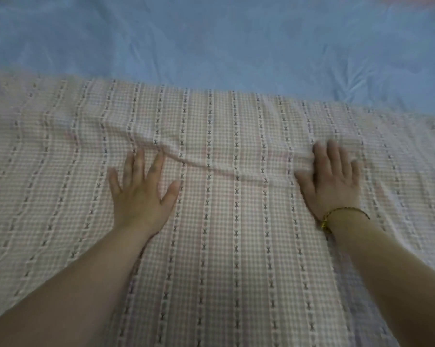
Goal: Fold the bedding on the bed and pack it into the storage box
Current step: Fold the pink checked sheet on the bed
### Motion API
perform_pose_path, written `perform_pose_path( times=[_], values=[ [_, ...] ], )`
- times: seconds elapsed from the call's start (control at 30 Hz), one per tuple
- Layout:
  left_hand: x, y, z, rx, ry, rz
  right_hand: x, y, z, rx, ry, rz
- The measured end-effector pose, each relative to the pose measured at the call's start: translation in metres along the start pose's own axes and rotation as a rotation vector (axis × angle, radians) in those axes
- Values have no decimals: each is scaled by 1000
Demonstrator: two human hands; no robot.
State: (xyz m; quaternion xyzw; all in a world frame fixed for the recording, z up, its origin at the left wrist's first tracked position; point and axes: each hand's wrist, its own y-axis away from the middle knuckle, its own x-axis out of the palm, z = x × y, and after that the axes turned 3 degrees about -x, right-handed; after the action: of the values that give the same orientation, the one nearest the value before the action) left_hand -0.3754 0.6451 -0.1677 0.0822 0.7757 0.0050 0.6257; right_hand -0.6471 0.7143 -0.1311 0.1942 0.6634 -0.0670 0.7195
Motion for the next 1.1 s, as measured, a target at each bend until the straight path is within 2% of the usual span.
perform_pose_path(
  times=[0.07,0.1,0.17,0.23,0.33,0.4,0.57,0.67,0.77,0.9,0.97,1.0,1.1],
  values=[
    [4,0,3,11,13,-25,19,-16,40,-396,83,-115],
    [5,-2,4,11,27,-36,23,-27,58,-551,138,-119],
    [10,-6,7,51,27,-56,15,-53,76,-698,223,-42],
    [13,-10,9,81,14,-56,3,-88,62,-626,217,16],
    [14,-8,8,97,9,-46,-13,-129,14,-270,195,113],
    [14,-12,8,97,16,-32,-17,-143,-3,-154,162,122],
    [17,-25,12,74,20,-37,-21,-147,13,-79,88,55],
    [18,-25,13,49,44,-43,-21,-118,21,-174,46,0],
    [16,-19,24,-27,58,-91,-20,-69,15,-181,-8,89],
    [6,-2,25,-65,7,9,-17,22,-27,-163,47,204],
    [-2,2,-1,-117,93,8,-16,48,-58,-89,89,134],
    [-7,4,-15,-147,113,27,-13,55,-66,-33,61,166],
    [-2,17,-65,-33,98,58,-2,79,-91,41,9,274]
  ],
)
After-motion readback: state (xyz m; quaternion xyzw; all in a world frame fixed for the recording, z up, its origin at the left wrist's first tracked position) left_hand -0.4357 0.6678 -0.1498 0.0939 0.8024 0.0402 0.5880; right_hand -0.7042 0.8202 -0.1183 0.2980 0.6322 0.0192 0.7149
